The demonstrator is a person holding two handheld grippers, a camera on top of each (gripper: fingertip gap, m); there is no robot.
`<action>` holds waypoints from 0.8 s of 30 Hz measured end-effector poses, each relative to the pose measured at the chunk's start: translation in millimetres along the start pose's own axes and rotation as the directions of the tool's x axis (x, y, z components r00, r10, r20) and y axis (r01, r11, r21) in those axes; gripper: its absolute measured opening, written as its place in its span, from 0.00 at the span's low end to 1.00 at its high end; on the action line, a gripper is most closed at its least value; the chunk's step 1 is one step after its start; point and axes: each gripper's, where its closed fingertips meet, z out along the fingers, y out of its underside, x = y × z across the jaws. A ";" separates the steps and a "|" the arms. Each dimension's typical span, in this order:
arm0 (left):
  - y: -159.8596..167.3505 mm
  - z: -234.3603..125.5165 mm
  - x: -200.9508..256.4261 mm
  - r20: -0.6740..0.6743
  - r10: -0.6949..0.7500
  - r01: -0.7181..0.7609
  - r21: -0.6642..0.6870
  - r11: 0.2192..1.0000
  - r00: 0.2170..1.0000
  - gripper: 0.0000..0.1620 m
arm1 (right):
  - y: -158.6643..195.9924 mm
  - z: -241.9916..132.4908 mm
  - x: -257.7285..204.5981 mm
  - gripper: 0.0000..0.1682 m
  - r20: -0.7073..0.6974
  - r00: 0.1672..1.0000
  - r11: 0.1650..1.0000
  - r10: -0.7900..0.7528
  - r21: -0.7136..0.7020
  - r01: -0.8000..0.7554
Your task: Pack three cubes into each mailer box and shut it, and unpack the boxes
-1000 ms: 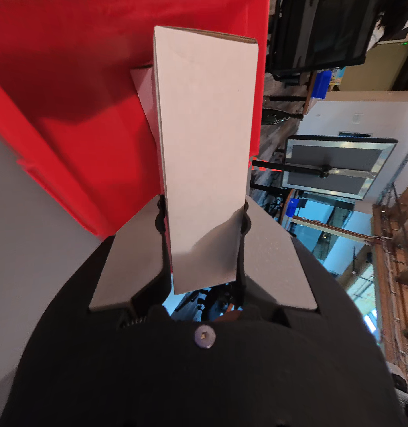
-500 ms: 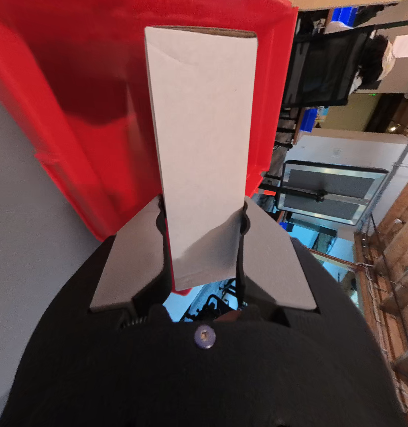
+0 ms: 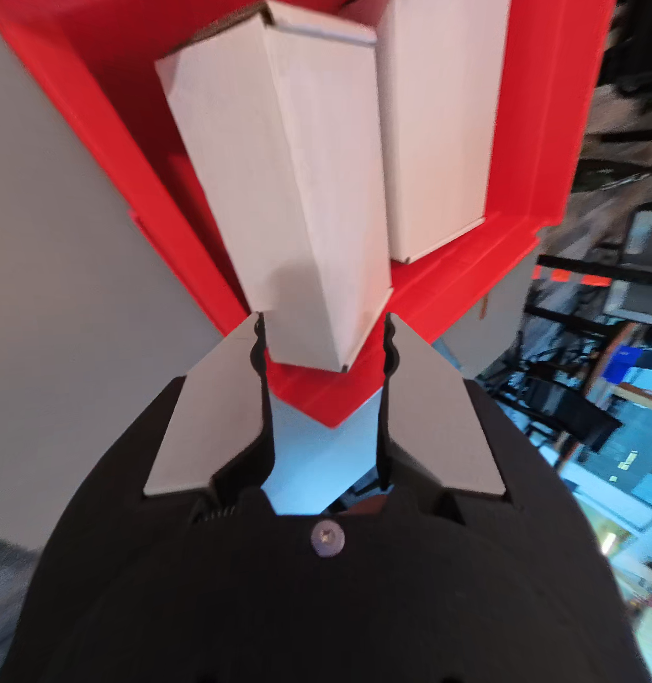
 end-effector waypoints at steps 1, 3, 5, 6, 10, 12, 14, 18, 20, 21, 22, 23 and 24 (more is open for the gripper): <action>-0.7 -0.6 0.5 -0.006 -0.002 0.002 0.006 1.000 1.000 0.29 | 4.9 -2.4 -3.3 0.35 0.032 0.999 1.000 0.011 -0.016 -0.011; -2.5 -2.2 1.2 -0.018 -0.008 0.009 0.021 1.000 1.000 0.29 | 11.4 -4.7 -6.7 0.29 0.054 0.998 0.999 0.022 -0.036 -0.020; -3.7 -3.4 1.3 -0.029 -0.019 0.020 0.031 0.999 0.999 0.29 | 7.0 -5.4 -12.4 0.13 0.079 0.996 1.000 0.027 -0.007 -0.027; -3.9 -3.7 1.5 -0.035 -0.024 0.025 0.033 0.999 0.999 0.29 | 0.1 -5.3 -15.5 0.10 0.091 0.995 0.999 0.032 0.026 -0.035; -4.2 -3.8 1.2 -0.037 -0.029 0.030 0.034 0.999 0.999 0.29 | -14.8 8.4 -19.6 0.04 0.110 0.992 0.997 0.057 0.041 -0.062; -3.6 -3.3 1.9 -0.038 -0.030 0.032 0.032 0.999 0.999 0.29 | -8.8 23.0 -19.1 0.02 0.094 0.995 0.999 0.035 -0.036 -0.032; -3.0 -3.0 3.1 -0.041 -0.031 0.032 0.030 0.999 0.999 0.29 | -4.7 33.1 -25.1 0.00 0.113 0.994 0.995 -0.003 -0.098 0.014; -2.0 -2.3 4.1 -0.048 -0.038 0.039 0.025 0.999 0.998 0.29 | -18.7 24.8 -22.0 0.00 0.113 0.993 0.999 0.036 -0.020 -0.034; -1.6 -2.0 3.8 -0.050 -0.043 0.044 0.021 0.999 0.998 0.29 | -25.6 11.4 -11.3 0.01 0.083 0.992 0.993 0.096 0.064 -0.101; -1.4 -1.8 3.7 -0.050 -0.044 0.045 0.019 0.999 0.998 0.29 | -28.3 4.2 -6.4 0.02 0.071 0.989 0.985 0.131 0.106 -0.138; -1.3 -1.7 3.7 -0.049 -0.044 0.045 0.018 0.999 0.998 0.29 | -30.3 -2.8 -1.9 0.04 0.057 0.984 0.973 0.168 0.148 -0.175; -1.1 -1.6 3.8 -0.048 -0.042 0.043 0.017 0.999 0.998 0.29 | -32.6 -9.9 1.5 0.07 0.045 0.977 0.958 0.208 0.194 -0.213; -1.1 -1.5 3.8 -0.046 -0.041 0.041 0.016 0.999 0.998 0.29 | -35.7 -17.4 3.4 0.08 0.039 0.967 0.935 0.253 0.246 -0.255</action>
